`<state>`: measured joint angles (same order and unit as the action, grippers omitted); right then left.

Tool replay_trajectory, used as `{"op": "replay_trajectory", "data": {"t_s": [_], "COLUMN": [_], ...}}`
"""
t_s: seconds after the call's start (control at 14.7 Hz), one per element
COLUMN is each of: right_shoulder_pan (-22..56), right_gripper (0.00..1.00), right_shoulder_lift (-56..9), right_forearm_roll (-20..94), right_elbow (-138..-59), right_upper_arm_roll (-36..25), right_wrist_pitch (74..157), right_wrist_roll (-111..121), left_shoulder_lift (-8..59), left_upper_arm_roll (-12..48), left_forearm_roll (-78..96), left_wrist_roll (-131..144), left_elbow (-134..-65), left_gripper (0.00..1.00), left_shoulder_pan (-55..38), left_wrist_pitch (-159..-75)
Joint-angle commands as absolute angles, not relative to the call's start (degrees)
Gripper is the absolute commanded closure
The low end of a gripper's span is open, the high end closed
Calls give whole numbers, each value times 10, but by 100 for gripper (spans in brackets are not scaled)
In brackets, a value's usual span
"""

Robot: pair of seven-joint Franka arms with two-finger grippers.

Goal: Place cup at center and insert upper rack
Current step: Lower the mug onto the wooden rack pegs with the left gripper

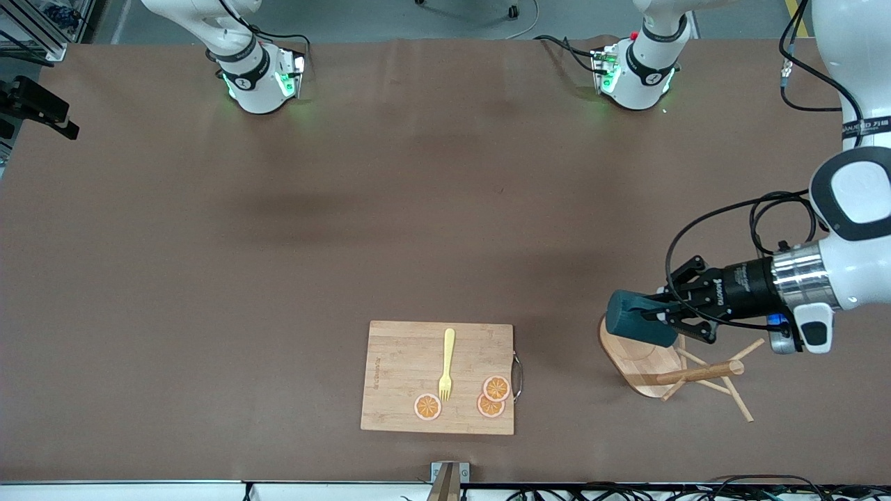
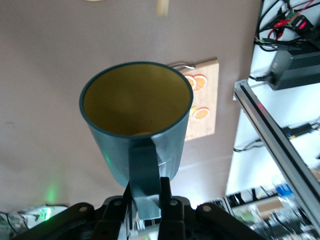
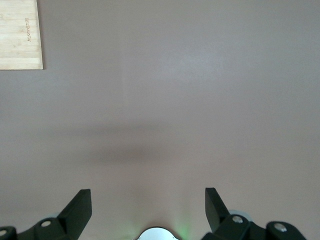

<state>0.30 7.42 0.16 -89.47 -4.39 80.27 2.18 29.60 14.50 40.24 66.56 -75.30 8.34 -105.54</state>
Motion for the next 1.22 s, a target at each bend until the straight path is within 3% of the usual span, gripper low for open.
{"op": "replay_trajectory", "data": {"t_s": [0.0, 1.15], "right_shoulder_pan": [-5, -4], "right_gripper": [0, 0], "right_shoulder_lift": [87, 87], "right_forearm_roll": [11, 11], "right_elbow": [-905, -905], "right_upper_arm_roll": [-40, -49], "right_wrist_pitch": [807, 806], "right_wrist_roll": [23, 23], "left_shoulder_lift": [308, 373], "left_upper_arm_roll": [149, 149], "left_forearm_roll": [442, 491], "left_wrist_roll": [623, 447], "left_elbow": [-749, -751], "left_gripper": [100, 99], "left_shoulder_pan": [101, 176], "left_wrist_pitch": [-1058, -1058]}}
